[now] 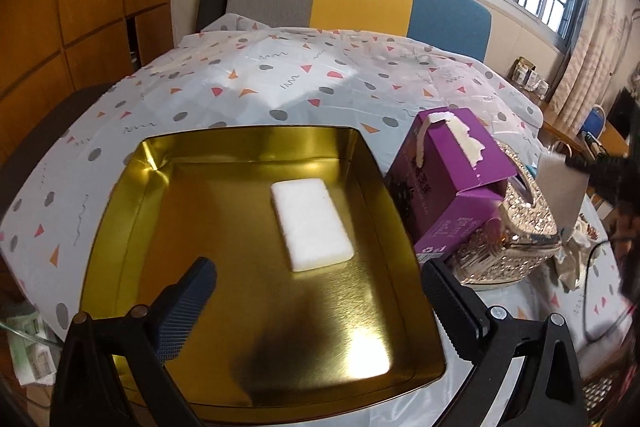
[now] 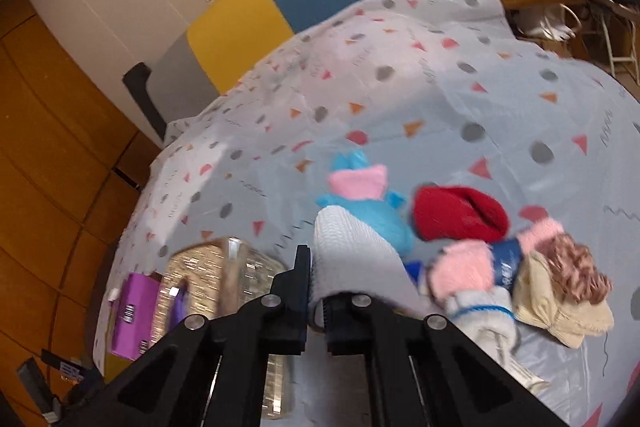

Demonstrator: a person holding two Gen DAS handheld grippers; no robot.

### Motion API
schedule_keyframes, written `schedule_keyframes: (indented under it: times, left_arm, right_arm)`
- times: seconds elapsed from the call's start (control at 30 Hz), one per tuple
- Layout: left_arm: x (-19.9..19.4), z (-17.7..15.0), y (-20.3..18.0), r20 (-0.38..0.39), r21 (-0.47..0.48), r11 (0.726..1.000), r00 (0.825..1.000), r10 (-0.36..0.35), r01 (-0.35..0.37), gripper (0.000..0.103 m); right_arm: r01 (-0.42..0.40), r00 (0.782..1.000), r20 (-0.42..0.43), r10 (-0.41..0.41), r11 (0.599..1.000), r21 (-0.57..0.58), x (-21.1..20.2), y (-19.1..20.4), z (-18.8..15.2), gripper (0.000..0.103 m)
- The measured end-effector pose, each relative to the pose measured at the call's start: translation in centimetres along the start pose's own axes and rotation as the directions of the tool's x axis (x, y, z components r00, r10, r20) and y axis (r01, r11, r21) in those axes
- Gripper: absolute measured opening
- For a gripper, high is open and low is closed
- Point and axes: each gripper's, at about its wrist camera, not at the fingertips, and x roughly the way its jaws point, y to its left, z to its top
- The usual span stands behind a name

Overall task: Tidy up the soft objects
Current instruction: 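Carry the white mesh cloth with the right tool and lay it over the sponge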

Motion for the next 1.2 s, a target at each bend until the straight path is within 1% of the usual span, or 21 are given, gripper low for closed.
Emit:
schedule_keyframes:
  times: [0.1,0.2,0.3,0.37,0.5,0.57,0.63,0.7,0.77,0.87,0.9,0.97,1.0,1.03,1.07,1.1,1.13,1.2]
  left_arm:
    - [-0.2,-0.3,0.9,0.002,-0.015,1.0,1.0,0.009,-0.009,0.103]
    - [-0.7,-0.4,2.1,0.014,-0.036,0.999,1.0,0.022,-0.021,0.103]
    - [-1.2,-0.4,3.2,0.027,-0.06,0.997,0.999,0.044,-0.042,0.103]
    - [-1.6,-0.5,4.0,0.037,-0.076,0.996,0.998,0.05,-0.047,0.103]
    - [-2.1,-0.7,5.7,0.047,-0.101,0.991,0.995,0.091,-0.086,0.103]
    - [-2.2,-0.8,6.6,0.045,-0.12,0.988,0.994,0.103,-0.097,0.103]
    - [-2.3,-1.0,7.5,0.038,-0.144,0.984,0.993,0.115,-0.108,0.103]
    - [-2.5,-1.2,8.3,0.038,-0.165,0.98,0.993,0.116,-0.108,0.103]
    - [-2.9,-1.5,8.9,0.044,-0.176,0.978,0.992,0.122,-0.113,0.103]
    - [-3.3,-1.7,9.7,0.048,-0.191,0.974,0.99,0.134,-0.122,0.103]
    - [-3.4,-1.7,9.9,0.05,-0.194,0.973,0.989,0.137,-0.125,0.103]
    - [-3.6,-1.8,10.3,0.053,-0.199,0.971,0.988,0.148,-0.135,0.103]
    - [-3.6,-1.9,10.4,0.052,-0.2,0.97,0.987,0.151,-0.137,0.103]
    - [-3.6,-1.9,10.5,0.051,-0.2,0.97,0.987,0.153,-0.14,0.103]
    - [-3.6,-1.9,10.7,0.051,-0.2,0.969,0.986,0.157,-0.144,0.103]
    - [-3.7,-1.9,10.8,0.053,-0.2,0.969,0.986,0.158,-0.145,0.103]
    - [-3.7,-1.9,10.9,0.054,-0.2,0.969,0.986,0.16,-0.146,0.103]
    - [-3.7,-1.9,11.1,0.054,-0.202,0.968,0.985,0.162,-0.148,0.103]
  right_arm:
    - [-0.029,1.0,0.009,0.03,0.999,-0.029,-0.1,2.6,1.0,0.004]
    - [-0.088,0.996,0.021,0.089,0.995,-0.046,-0.1,5.8,2.2,0.004]
    - [-0.151,0.988,0.02,0.153,0.984,-0.095,0.3,10.7,3.4,0.004]
    - [-0.19,0.981,0.008,0.193,0.971,-0.142,0.8,14.2,3.5,0.004]
    - [-0.295,0.955,-0.047,0.293,0.925,-0.241,1.7,21.6,2.2,0.004]
    - [-0.361,0.933,-0.102,0.346,0.888,-0.285,2.4,25.3,0.4,0.004]
    - [-0.408,0.913,-0.17,0.372,0.854,-0.324,3.5,28.4,-1.8,0.004]
    - [-0.43,0.901,-0.223,0.372,0.834,-0.346,4.8,30.4,-4.0,0.004]
    - [-0.446,0.888,-0.284,0.36,0.824,-0.35,6.8,32.0,-6.4,0.004]
    - [-0.455,0.871,-0.358,0.337,0.827,-0.329,9.7,32.9,-9.2,0.004]
    - [-0.462,0.86,-0.385,0.334,0.83,-0.312,10.7,33.1,-9.9,0.004]
    - [-0.457,0.849,-0.427,0.313,0.84,-0.294,12.6,33.5,-11.3,0.007]
    - [-0.462,0.837,-0.453,0.308,0.841,-0.282,13.5,33.7,-11.8,0.007]
    - [-0.454,0.829,-0.478,0.291,0.849,-0.271,14.6,33.8,-12.6,0.012]
    - [-0.442,0.828,-0.488,0.274,0.855,-0.27,15.3,33.8,-12.9,0.017]
    - [-0.432,0.827,-0.5,0.259,0.862,-0.267,15.9,33.7,-13.2,0.03]
    - [-0.426,0.818,-0.517,0.252,0.87,-0.25,16.4,33.5,-13.5,0.037]
    - [-0.422,0.806,-0.538,0.247,0.877,-0.229,16.6,33.1,-13.9,0.041]
